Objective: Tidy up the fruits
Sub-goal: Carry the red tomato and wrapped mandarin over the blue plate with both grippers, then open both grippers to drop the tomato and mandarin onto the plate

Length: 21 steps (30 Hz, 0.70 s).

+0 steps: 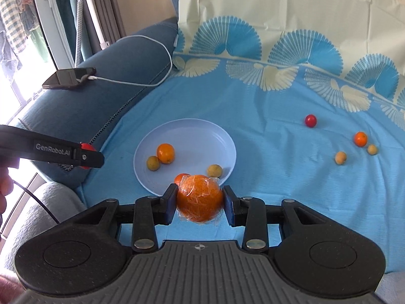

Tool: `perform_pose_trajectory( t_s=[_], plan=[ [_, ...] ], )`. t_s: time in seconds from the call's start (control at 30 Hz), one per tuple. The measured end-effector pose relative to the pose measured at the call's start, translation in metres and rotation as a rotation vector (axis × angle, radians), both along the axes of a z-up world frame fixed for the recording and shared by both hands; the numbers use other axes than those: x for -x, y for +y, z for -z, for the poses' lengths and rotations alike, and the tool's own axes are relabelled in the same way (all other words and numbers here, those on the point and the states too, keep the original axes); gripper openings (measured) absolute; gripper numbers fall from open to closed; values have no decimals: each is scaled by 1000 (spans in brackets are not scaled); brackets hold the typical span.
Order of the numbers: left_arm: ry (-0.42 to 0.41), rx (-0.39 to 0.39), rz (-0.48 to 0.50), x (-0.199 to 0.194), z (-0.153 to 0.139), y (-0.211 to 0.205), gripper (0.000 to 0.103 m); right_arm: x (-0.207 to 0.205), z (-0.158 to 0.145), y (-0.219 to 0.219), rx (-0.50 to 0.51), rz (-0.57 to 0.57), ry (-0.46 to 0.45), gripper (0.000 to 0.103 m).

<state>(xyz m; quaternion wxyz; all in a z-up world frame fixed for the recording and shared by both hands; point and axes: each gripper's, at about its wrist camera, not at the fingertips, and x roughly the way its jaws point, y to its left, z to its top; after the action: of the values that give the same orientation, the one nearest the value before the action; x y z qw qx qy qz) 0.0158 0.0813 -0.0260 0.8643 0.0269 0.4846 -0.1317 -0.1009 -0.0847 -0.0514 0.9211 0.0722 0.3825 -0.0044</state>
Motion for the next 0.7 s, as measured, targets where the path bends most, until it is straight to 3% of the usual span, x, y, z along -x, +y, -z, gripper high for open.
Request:
perform_pose_trajectory(
  t_s=[0.4, 0.63, 0.7],
  plan=[
    [86, -84, 32, -76, 64, -37, 36, -82, 50, -12, 36, -45, 57, 39],
    [68, -110, 43, -100, 79, -46, 37, -111, 73, -7, 59, -81, 86, 39],
    [50, -90, 43, -102, 72, -45, 60, -117, 74, -6, 60, -89, 81, 42]
  ],
)
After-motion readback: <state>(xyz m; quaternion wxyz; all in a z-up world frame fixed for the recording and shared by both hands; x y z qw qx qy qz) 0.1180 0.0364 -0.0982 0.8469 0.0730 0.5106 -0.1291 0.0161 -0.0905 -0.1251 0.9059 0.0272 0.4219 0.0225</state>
